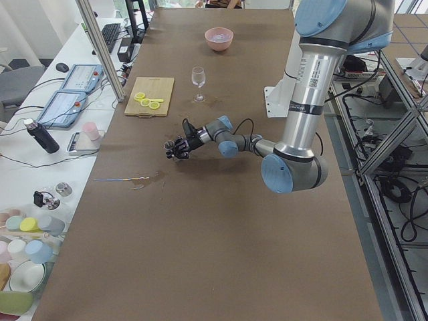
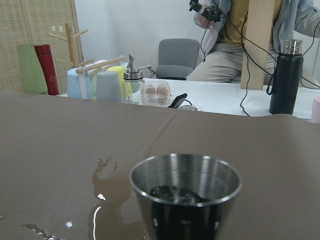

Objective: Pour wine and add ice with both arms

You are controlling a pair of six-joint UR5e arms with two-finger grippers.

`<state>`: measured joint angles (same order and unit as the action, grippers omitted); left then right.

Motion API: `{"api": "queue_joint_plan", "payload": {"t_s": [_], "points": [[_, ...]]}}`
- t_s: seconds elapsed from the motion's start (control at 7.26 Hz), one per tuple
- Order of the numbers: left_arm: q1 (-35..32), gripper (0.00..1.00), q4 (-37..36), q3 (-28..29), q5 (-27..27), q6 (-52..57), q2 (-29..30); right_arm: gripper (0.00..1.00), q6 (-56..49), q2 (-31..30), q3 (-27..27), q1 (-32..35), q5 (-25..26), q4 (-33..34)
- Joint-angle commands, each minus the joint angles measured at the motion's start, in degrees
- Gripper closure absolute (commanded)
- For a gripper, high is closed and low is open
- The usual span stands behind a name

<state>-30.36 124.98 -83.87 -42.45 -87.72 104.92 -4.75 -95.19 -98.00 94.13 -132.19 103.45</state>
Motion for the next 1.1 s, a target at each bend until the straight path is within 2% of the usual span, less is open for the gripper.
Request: {"api": "queue_joint_plan", "payload": {"t_s": [0.0,0.28,0.41,0.83,0.96], "points": [[-1.80,1.00,0.00,-7.41,0.00,5.42,-1.29,0.00,0.00,-0.09,0.00,0.00,0.00,0.00],[-1.99,1.00,0.09,-14.97,0.00,10.78,-1.22,0.00,0.00,-0.09,0.00,-0.09,0.00,0.00],[-1.38,1.00,0.00,-18.92,-0.18,18.30,-0.52,0.00,0.00,0.00,0.00,0.00,0.00,0.09],[-0.67,1.00,0.00,-20.10,-1.40,28.79,3.87,0.00,0.00,0.35,0.35,-0.09,0.00,0.09],[-0.15,1.00,0.09,-20.28,-4.72,30.66,5.63,0.00,0.00,0.87,2.00,-0.09,0.00,-0.35]]}}
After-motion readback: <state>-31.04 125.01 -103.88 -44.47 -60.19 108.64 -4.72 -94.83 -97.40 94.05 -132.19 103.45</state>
